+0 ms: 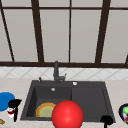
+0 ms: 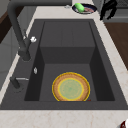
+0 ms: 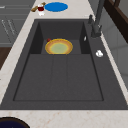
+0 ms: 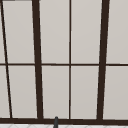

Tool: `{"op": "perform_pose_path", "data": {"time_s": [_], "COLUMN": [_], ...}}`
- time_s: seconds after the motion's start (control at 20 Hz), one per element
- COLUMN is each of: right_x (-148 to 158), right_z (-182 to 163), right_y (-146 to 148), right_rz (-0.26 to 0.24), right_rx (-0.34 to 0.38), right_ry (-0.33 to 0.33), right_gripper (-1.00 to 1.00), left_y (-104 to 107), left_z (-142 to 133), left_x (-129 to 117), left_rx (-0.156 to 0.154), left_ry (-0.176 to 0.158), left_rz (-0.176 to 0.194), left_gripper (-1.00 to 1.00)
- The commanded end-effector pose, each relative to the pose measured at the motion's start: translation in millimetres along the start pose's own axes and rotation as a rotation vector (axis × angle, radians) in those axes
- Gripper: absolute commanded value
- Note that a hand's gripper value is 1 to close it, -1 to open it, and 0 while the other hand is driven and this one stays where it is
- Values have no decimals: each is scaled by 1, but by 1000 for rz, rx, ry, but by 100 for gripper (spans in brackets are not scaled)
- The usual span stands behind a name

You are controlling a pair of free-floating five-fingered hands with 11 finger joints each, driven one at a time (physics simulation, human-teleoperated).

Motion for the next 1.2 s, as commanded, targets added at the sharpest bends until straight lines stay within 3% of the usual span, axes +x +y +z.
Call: {"op": "perform_pose_path", "data": {"time_s": [0.0,0.15,0.4,0.6,0.9,1.05,1.15], "right_x": [0,0,0,0,0,0,0], "right_z": [0,0,0,0,0,0,0], "right_y": [0,0,0,0,0,0,0], "right_rz": [0,0,0,0,0,0,0], "right_rx": [0,0,0,0,0,0,0], "right_ry": [0,0,0,0,0,0,0], "right_gripper": [0,0,0,0,0,0,0], "left_y": [5,10,0,-10,-18,-24,-31], "left_z": [24,42,62,64,72,82,90], "left_x": [-9,-17,-39,-61,-96,-116,-123], "left_rx": [-7,-6,22,15,6,19,22], "left_ry": [3,2,-16,-12,-15,-28,-34], "left_rz": [44,82,99,113,170,198,197], "left_gripper": [-100,-100,-100,-100,-100,-100,-100]}}
